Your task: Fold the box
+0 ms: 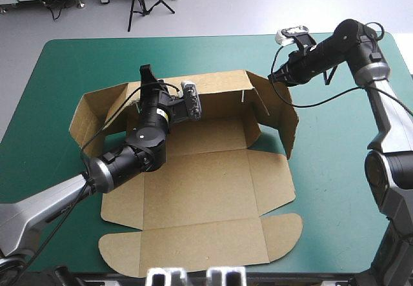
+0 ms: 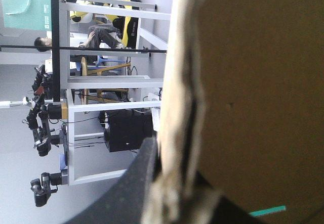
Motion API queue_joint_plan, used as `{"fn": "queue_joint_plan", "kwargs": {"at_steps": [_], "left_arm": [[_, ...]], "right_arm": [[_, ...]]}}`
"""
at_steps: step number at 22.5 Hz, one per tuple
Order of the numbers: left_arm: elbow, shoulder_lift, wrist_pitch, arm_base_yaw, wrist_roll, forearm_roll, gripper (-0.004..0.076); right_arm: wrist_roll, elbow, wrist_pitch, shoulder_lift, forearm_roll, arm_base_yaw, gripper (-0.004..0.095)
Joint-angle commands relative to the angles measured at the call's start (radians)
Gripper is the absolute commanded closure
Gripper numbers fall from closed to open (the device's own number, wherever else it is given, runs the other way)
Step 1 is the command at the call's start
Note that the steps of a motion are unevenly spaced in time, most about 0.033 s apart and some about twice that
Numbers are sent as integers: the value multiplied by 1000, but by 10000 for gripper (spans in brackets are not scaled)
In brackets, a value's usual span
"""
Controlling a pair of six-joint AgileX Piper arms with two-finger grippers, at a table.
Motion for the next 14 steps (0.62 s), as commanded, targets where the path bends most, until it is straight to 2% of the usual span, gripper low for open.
{"fn": "queue_joint_plan", "kwargs": {"at_steps": [1, 6, 12, 14], "left_arm": [[-39, -30, -5, 0, -8, 55, 708], [-39, -30, -4, 0, -8, 55, 708], [-39, -30, -4, 0, -8, 47, 708], [-39, -28, -6, 0, -8, 47, 708]], "right_arm": [[-48, 23, 25, -81, 99, -1, 926], [-142, 169, 25, -142, 148, -1, 926], [-374, 314, 23, -203, 375, -69, 926], [-420, 349, 23, -215, 401, -79, 926]]}}
